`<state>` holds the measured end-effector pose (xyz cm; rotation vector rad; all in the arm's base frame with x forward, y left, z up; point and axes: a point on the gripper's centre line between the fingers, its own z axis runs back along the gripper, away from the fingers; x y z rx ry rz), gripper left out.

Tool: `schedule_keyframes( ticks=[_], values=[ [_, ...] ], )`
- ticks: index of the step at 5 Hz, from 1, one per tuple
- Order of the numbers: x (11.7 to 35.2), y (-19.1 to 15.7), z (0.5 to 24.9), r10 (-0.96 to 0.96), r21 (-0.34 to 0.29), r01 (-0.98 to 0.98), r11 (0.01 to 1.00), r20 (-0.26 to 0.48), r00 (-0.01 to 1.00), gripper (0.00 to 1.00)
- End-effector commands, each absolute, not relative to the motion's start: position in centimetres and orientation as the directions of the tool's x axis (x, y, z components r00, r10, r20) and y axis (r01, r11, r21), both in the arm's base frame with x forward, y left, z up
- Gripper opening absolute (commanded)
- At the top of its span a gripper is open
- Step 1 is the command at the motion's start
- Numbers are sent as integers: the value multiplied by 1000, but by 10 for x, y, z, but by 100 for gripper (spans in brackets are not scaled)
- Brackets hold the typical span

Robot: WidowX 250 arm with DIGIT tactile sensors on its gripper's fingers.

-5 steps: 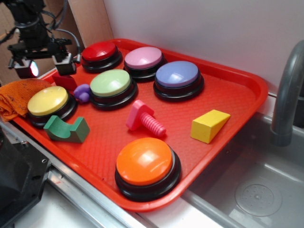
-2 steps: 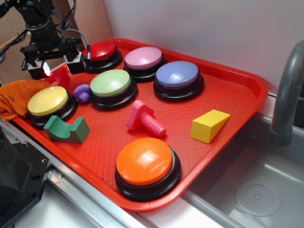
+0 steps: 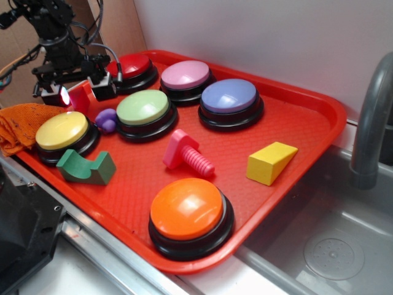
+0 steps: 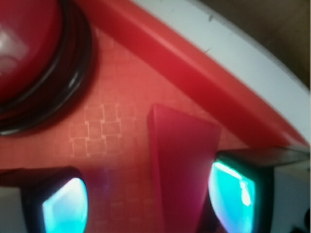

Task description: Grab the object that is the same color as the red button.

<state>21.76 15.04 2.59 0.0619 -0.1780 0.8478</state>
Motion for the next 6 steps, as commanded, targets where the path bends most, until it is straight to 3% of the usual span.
schedule_keyframes(
  ticks=[1, 3, 4, 5, 6],
  values=[
    [216, 159, 23, 732, -15, -751, 660, 239, 638, 1],
    [217, 160, 27, 658, -6, -678, 735, 246, 711, 0],
    [216, 157, 46, 587, 13, -611, 791, 262, 766, 0],
    [211, 151, 81, 494, -10, -505, 863, 223, 840, 0],
    [208, 139, 113, 485, -1, -498, 867, 227, 844, 0]
  ],
)
